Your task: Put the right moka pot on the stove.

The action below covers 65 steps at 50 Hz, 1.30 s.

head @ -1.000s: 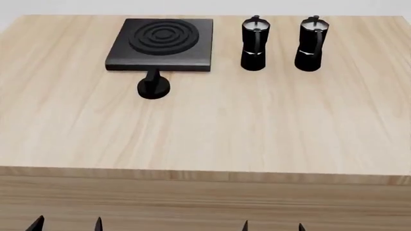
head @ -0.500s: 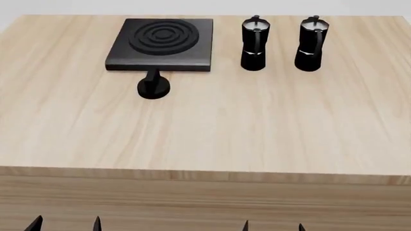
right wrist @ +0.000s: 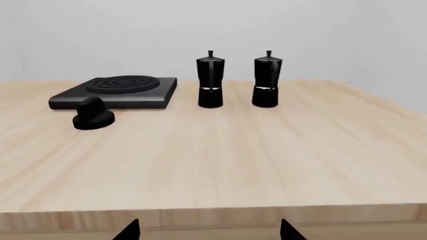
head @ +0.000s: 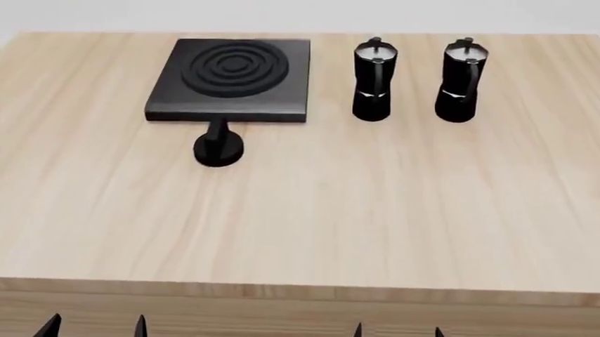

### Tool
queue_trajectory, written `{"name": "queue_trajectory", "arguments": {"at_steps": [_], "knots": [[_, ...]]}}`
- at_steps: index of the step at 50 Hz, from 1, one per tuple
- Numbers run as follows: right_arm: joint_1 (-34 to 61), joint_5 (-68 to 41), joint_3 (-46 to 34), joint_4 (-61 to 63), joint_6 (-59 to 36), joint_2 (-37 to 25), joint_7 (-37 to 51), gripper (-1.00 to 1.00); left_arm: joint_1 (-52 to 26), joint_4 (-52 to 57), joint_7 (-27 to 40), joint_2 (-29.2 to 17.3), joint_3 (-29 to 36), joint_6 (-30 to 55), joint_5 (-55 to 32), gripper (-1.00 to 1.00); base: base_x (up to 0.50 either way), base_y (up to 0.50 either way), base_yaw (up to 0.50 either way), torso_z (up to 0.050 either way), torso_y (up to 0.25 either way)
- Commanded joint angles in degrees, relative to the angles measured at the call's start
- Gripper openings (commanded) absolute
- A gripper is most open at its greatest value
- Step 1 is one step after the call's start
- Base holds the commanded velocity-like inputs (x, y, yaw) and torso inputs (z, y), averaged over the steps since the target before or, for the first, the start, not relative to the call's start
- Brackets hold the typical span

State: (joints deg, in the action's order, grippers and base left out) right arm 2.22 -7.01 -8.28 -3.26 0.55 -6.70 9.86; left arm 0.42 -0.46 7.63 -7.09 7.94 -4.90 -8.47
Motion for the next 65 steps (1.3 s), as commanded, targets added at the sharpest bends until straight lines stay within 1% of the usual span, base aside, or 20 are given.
{"name": "queue_trajectory", "arguments": {"at_steps": [1,39,65], "knots": [[0.22,-0.39,-0.70,-0.38,0.11,-0.47,0.61,1.00,-0.09,-0.07,0.56,-0.49,0.57,-0.23,-0.53,1.00,0.29,0.00,0.00,0.000,0.000],[0.85,-1.54,-2.47,-1.54,0.61,-1.63,2.18,1.00,-0.27,-0.09,2.12,-1.84,2.20,-0.39,-1.75,1.00,0.27,0.00,0.00,0.000,0.000],[1.03,-1.47,-3.83,-1.57,0.36,-2.33,3.42,1.00,-0.39,-0.18,3.04,-2.59,3.07,-0.75,-2.48,1.00,0.14,0.03,0.00,0.000,0.000]]}}
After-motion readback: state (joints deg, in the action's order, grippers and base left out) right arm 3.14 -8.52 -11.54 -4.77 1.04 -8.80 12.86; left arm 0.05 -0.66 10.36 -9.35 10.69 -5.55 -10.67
